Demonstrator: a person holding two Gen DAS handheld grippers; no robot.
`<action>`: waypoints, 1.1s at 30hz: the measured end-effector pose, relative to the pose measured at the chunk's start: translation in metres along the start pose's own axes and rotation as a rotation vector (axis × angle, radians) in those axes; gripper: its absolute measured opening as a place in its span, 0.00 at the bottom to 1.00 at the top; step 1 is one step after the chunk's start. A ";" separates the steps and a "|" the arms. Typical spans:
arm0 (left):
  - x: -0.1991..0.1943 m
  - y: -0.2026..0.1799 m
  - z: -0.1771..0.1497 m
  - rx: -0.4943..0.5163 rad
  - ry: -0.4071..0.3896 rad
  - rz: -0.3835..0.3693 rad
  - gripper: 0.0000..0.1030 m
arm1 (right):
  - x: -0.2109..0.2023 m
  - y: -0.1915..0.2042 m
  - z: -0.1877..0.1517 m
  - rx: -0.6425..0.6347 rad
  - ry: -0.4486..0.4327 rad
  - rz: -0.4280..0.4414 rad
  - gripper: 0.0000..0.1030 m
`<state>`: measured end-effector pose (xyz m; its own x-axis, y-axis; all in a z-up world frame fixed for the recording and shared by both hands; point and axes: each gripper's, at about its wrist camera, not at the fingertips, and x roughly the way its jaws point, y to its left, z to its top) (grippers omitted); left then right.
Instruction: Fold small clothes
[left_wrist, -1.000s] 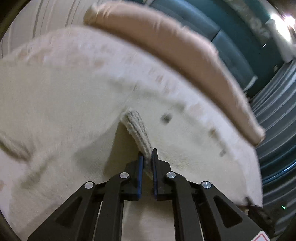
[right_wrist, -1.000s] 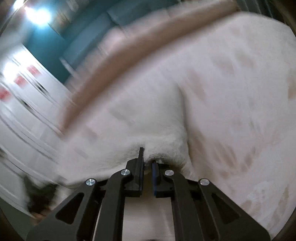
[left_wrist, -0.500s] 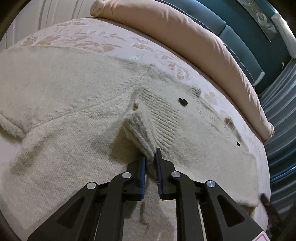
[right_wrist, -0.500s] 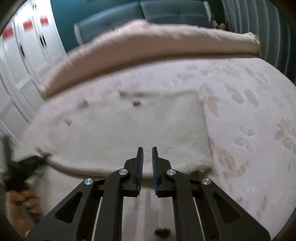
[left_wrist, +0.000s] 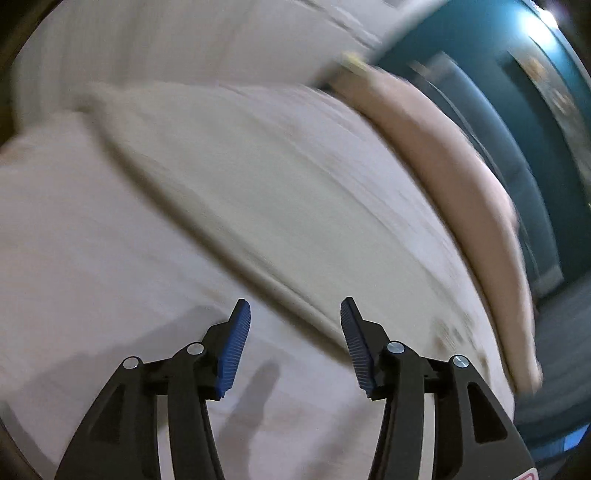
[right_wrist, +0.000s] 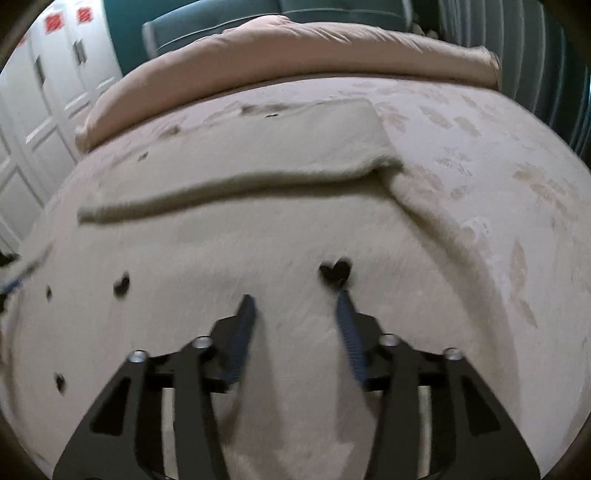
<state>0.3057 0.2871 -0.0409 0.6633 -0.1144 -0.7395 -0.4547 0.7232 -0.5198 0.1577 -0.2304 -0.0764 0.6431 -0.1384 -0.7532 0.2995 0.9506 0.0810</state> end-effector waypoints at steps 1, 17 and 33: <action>-0.008 0.029 0.021 -0.070 -0.042 0.035 0.47 | -0.002 0.003 -0.005 -0.021 -0.012 -0.018 0.51; 0.001 0.114 0.131 -0.303 -0.149 0.043 0.08 | 0.011 0.004 -0.009 -0.043 -0.015 0.097 0.88; -0.106 -0.245 -0.014 0.419 -0.109 -0.591 0.05 | 0.008 -0.006 -0.011 -0.004 -0.032 0.175 0.92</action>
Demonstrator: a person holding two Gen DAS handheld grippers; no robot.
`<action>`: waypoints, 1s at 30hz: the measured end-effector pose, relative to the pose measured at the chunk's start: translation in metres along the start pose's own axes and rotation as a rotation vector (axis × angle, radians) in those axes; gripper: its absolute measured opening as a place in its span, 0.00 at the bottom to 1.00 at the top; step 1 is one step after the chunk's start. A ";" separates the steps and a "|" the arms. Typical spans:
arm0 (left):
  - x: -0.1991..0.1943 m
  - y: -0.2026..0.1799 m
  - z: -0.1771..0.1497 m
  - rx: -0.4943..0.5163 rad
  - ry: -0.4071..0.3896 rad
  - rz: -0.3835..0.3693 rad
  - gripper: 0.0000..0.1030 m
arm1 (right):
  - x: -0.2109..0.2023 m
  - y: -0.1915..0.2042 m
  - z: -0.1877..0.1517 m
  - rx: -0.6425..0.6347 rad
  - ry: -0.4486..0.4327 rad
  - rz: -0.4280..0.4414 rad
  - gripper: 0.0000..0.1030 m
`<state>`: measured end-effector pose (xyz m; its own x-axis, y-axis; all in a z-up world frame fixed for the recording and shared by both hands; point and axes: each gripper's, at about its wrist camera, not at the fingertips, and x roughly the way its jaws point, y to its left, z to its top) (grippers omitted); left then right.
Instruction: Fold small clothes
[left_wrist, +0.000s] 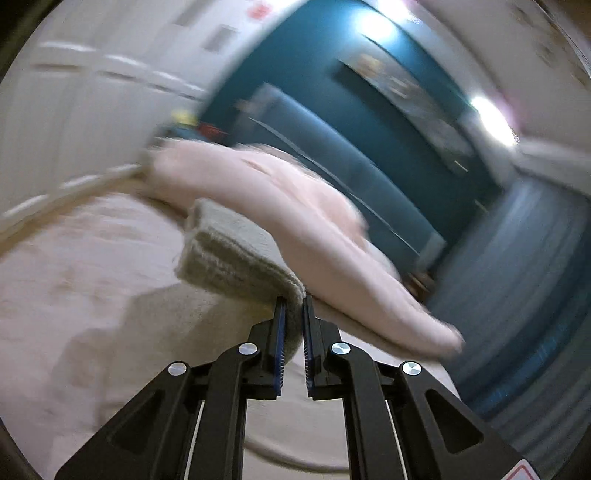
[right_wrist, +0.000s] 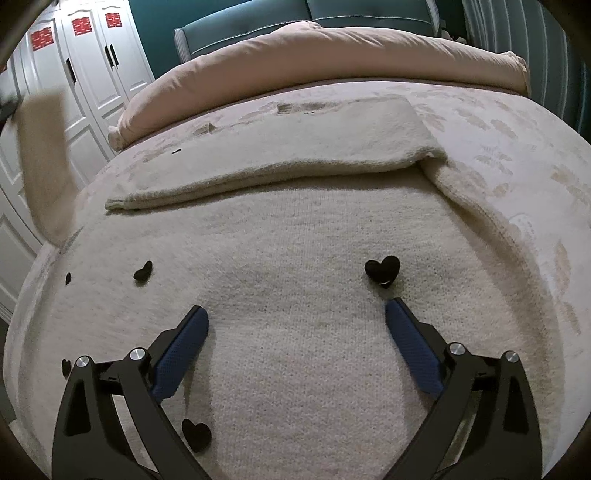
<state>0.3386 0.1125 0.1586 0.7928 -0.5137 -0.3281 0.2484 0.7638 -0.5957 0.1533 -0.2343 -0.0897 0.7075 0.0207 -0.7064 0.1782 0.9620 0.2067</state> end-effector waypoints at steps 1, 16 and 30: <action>0.018 -0.027 -0.018 0.020 0.053 -0.058 0.05 | 0.000 0.000 0.000 0.002 -0.001 0.003 0.92; 0.062 0.037 -0.219 -0.206 0.329 0.251 0.31 | -0.009 -0.001 0.009 0.026 0.008 0.024 0.91; 0.060 0.146 -0.150 -0.491 0.261 0.329 0.41 | 0.055 0.000 0.115 0.163 0.156 -0.022 0.59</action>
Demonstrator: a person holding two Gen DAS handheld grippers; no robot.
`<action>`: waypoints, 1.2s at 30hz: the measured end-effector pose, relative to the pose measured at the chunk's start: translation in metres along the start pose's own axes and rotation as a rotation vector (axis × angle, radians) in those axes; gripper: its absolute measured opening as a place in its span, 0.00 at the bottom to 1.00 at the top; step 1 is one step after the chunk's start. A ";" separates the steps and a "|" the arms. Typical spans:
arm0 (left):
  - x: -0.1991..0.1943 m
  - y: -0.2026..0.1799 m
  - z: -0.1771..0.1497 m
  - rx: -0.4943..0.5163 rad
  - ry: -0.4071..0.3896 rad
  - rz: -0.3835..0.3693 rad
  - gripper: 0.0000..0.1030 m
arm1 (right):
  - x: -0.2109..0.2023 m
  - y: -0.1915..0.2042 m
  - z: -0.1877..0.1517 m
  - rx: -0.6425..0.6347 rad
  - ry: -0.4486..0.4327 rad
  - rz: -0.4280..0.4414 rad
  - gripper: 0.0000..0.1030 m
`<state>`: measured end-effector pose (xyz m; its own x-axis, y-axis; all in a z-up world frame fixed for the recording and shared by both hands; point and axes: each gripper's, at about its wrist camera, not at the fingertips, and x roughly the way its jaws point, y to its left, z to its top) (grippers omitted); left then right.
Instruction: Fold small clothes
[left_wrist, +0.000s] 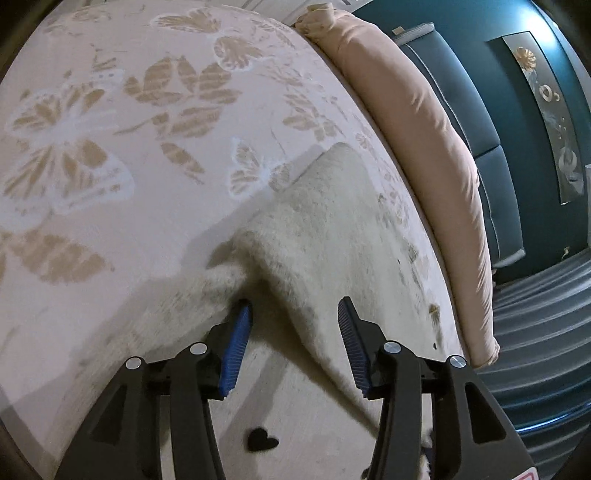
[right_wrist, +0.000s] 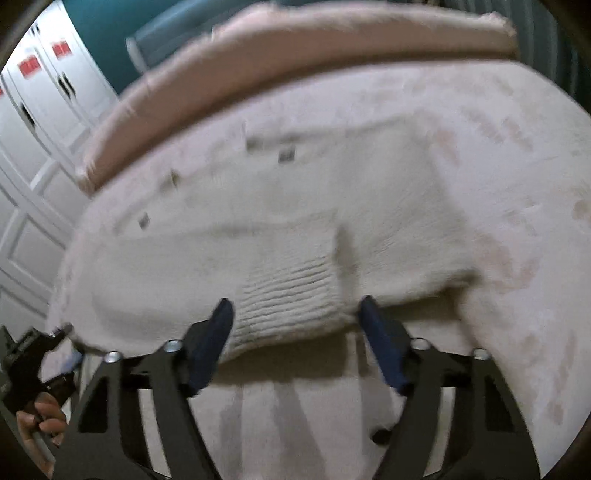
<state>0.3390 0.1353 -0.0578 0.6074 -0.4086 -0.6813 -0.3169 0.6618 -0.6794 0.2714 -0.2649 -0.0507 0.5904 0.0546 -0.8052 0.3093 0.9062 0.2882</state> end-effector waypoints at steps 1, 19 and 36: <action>0.003 -0.002 0.003 0.004 0.003 0.003 0.38 | 0.007 0.004 0.002 -0.009 0.007 -0.025 0.51; 0.027 -0.026 -0.032 0.322 -0.096 0.147 0.06 | 0.013 -0.003 0.051 -0.082 -0.121 0.037 0.08; 0.026 -0.014 -0.040 0.332 -0.160 0.090 0.12 | 0.000 0.132 0.016 -0.267 -0.093 0.268 0.17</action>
<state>0.3297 0.0904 -0.0772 0.7024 -0.2532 -0.6653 -0.1370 0.8690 -0.4755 0.3241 -0.1524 -0.0043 0.6931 0.2766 -0.6657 -0.0624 0.9430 0.3268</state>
